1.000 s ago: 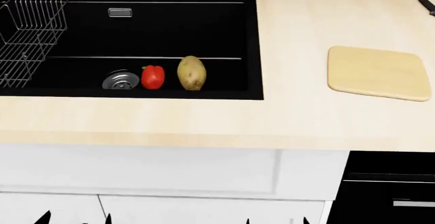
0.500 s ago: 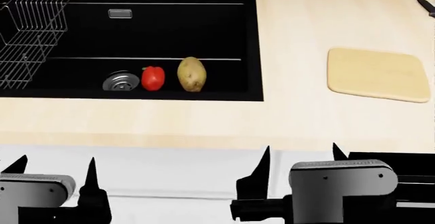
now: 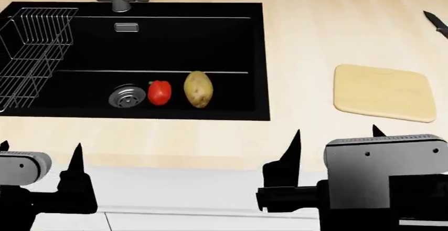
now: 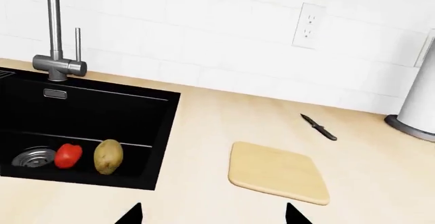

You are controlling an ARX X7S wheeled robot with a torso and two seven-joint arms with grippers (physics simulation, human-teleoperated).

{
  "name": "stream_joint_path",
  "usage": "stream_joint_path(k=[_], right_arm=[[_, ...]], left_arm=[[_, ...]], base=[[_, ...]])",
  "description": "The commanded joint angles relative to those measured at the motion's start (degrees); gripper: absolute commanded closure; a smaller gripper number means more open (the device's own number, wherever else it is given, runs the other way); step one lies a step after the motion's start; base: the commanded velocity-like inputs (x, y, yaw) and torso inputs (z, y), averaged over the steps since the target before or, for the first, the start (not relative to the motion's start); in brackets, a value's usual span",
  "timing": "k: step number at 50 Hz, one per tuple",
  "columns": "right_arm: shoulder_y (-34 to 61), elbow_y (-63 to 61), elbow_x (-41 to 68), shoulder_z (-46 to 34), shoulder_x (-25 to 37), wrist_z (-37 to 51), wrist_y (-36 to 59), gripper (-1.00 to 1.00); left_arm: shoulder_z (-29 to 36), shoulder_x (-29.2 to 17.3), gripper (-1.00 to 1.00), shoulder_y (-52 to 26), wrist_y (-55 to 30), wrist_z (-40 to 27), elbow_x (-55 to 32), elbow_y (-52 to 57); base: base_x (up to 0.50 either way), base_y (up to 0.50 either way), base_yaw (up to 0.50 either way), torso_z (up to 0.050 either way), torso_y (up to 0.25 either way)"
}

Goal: Pick the vegetables from the sink and place them on the cutting board.

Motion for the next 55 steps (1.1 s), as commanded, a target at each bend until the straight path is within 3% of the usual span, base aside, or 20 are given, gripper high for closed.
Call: stream_joint_path(k=[1,7,13,20,23,42,55], right_arm=[[6.4,-2.7,0.8,3.3,0.4,-3.1,9.5,-1.00],[10.3,-4.4,2.1,6.6,1.6,-5.7,13.0,-1.00],[13.8,-3.5,3.7,5.3,7.4,-6.5,18.2,-1.00],[15.7,-0.7,27.8,12.0,12.2,7.5,18.2,-1.00],[16.1,0.2,32.9,13.0,12.5,10.1,18.0,-1.00],[17.8,3.5,49.0,12.8,15.9,19.0,17.7,-1.00],[16.6,4.6,53.3,13.4,18.2,22.0,15.8,-1.00]], left_arm=[[-4.6,0.6,-1.00,-7.0,-11.9,3.0,-4.0,3.3],[-5.5,0.1,-1.00,-9.2,-14.2,3.6,-5.0,2.5],[-5.3,-1.9,-1.00,-12.0,-16.7,3.9,-5.4,2.4],[-4.8,-3.9,-1.00,-14.9,-17.9,4.1,-5.5,1.9],[-4.4,-4.5,-1.00,-14.6,-18.1,4.6,-5.9,1.7],[-4.2,-6.4,-1.00,-13.1,-17.8,4.8,-6.3,1.6],[-2.8,-6.2,-1.00,-12.9,-18.4,4.1,-6.7,2.2]], base=[[0.00,0.00,0.00,0.050,0.000],[0.00,0.00,0.00,0.030,0.000],[0.37,0.00,0.00,0.000,0.000],[0.50,0.00,0.00,0.000,0.000],[0.50,0.00,0.00,0.000,0.000],[0.50,0.04,0.00,0.000,0.001],[0.50,0.13,0.00,0.000,0.000]])
